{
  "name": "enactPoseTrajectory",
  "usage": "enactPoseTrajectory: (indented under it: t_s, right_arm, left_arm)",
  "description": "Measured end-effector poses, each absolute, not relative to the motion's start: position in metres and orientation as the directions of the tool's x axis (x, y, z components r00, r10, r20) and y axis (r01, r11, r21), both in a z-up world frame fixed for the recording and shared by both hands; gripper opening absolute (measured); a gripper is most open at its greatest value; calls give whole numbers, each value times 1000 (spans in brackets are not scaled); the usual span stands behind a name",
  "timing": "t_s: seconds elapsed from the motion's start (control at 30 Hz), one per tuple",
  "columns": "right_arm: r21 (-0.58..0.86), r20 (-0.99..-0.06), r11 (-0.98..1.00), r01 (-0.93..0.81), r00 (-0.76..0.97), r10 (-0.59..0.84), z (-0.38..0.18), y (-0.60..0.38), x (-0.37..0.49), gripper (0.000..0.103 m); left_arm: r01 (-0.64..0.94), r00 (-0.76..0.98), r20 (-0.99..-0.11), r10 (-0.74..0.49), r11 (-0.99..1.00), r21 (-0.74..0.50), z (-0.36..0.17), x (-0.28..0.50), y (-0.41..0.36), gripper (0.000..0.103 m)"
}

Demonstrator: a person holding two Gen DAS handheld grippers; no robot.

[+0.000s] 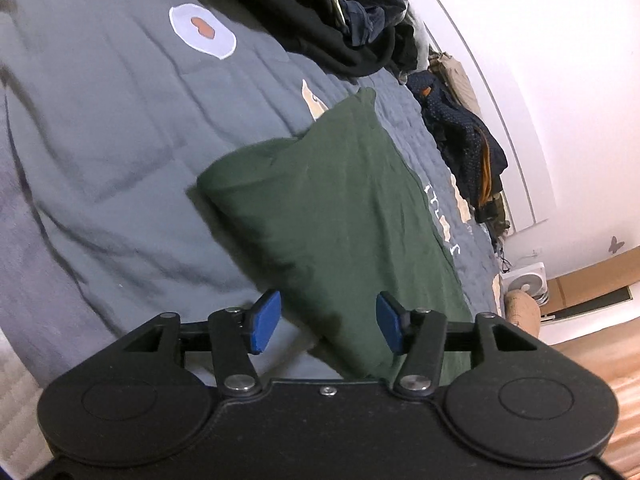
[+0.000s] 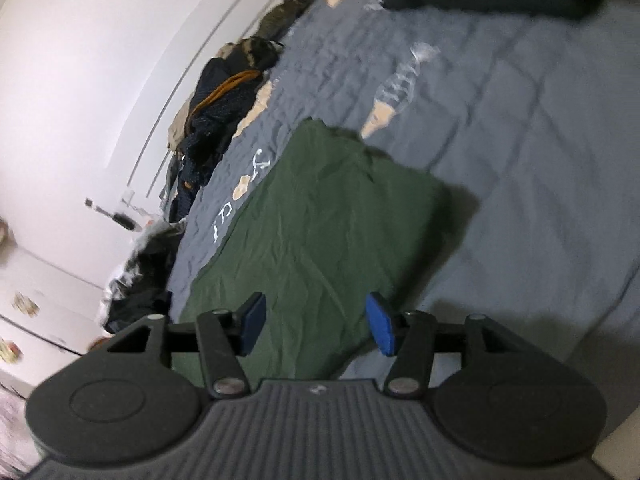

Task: Fold clothes
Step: 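Open both grippers and release the folded shirt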

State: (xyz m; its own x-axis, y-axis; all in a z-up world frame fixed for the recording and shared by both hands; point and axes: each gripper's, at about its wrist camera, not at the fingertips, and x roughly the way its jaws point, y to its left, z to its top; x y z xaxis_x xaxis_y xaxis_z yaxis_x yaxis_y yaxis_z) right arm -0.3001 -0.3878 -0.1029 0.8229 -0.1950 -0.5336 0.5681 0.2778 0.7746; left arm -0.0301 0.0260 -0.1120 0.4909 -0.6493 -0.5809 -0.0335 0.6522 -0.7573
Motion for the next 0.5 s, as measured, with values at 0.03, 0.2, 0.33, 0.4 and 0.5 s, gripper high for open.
enactPoseTrajectory:
  t_s: [0.03, 0.2, 0.33, 0.4, 0.5]
  right_arm:
    - [781, -535, 258, 568, 823, -190, -106, -388, -300, 55]
    - [771, -556, 253, 585, 811, -180, -113, -389, -292, 55]
    - [773, -574, 220, 595, 804, -157, -122, -396, -287, 55]
    - [763, -587, 215, 610, 793, -166, -126, -399, -288, 55]
    - [757, -597, 194, 623, 782, -182, -129, -404, -289, 55]
  left_arm:
    - [-40, 493, -586, -643, 655, -754, -113, -29, 27, 56]
    - [-77, 504, -608, -614, 669, -740, -118, -24, 26, 56]
    - [-73, 493, -626, -604, 688, -722, -120, -21, 20, 56]
    - [-68, 497, -630, -597, 696, -714, -121, -21, 17, 56]
    - [-67, 499, -636, -589, 705, -706, -120, -22, 14, 56]
